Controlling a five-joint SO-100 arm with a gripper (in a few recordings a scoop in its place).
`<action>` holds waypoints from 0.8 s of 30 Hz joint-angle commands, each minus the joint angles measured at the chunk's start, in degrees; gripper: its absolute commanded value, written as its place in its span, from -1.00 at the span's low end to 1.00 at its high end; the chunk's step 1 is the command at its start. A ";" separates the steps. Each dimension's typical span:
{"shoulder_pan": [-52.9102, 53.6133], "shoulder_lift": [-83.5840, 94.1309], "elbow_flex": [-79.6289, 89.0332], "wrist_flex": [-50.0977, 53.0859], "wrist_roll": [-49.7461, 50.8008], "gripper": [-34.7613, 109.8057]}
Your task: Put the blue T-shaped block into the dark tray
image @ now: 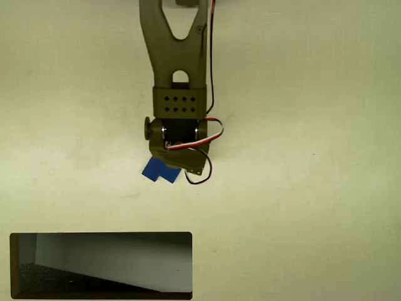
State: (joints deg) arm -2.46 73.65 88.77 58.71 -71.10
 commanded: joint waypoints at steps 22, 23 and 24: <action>4.57 -10.72 -13.10 18.46 0.35 -0.52; 4.92 -12.22 -15.38 18.90 0.26 -0.52; 5.19 -13.71 -17.49 19.34 0.00 -0.52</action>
State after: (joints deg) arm 1.76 61.79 75.76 76.73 -69.52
